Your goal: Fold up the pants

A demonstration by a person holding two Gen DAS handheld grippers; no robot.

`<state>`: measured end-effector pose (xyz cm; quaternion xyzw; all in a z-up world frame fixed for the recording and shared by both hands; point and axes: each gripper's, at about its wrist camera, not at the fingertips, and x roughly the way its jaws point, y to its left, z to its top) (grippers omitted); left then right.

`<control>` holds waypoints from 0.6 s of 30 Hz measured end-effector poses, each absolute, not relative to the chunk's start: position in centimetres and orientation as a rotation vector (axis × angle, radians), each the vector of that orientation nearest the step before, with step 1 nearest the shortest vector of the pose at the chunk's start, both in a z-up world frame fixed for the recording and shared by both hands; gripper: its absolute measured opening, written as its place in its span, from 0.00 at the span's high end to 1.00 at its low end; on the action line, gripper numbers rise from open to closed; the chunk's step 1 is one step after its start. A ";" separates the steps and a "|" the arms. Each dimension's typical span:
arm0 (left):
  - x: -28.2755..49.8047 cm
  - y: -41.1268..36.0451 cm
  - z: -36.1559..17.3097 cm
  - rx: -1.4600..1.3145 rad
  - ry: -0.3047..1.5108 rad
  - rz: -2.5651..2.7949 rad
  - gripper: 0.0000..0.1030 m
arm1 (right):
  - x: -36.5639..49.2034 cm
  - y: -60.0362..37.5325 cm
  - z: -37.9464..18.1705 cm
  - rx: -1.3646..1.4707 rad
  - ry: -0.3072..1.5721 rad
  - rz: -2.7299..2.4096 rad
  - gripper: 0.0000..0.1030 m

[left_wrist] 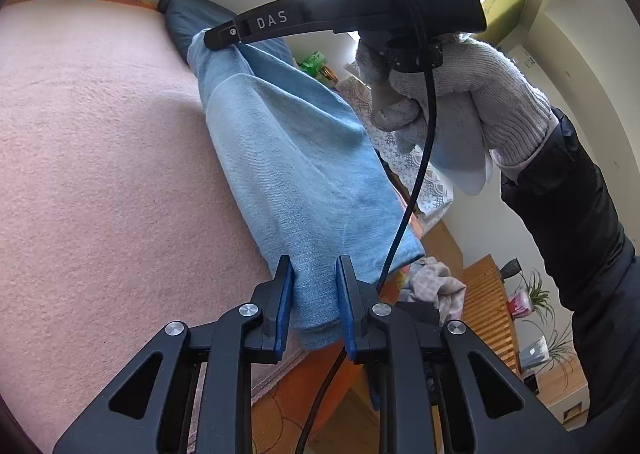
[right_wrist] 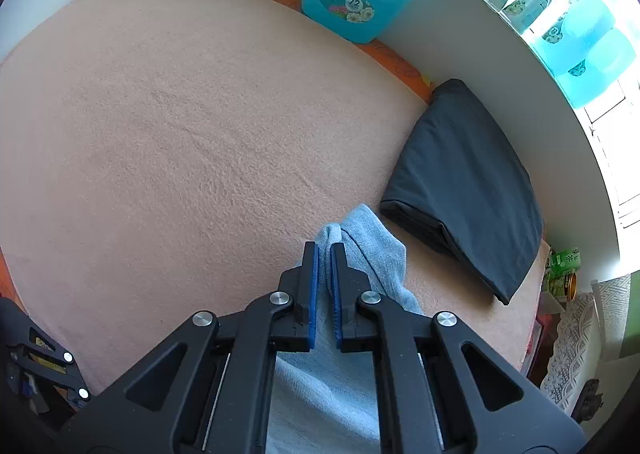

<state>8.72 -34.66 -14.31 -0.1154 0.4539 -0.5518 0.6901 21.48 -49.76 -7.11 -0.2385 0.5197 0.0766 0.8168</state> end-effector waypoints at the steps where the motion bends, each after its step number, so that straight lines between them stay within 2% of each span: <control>1: 8.5 -34.7 -14.3 -0.253 1.010 -1.235 0.82 | 21.7 -49.7 -7.3 -0.504 1.109 0.162 0.96; 7: 7.6 -34.9 -14.6 -0.205 0.990 -1.240 0.83 | 23.2 -50.7 -7.0 -0.456 1.079 0.136 0.97; 14: 7.6 -35.6 -14.8 -0.191 1.003 -1.232 0.83 | 25.6 -51.1 -9.1 -0.357 1.135 0.189 0.97; 17: 7.8 -35.4 -15.4 -0.210 1.049 -1.227 0.83 | 26.0 -53.4 -6.4 -0.222 1.039 0.149 0.97; 18: 7.9 -35.4 -15.5 -0.211 1.057 -1.223 0.83 | 25.7 -54.3 -5.2 -0.179 1.006 0.147 0.94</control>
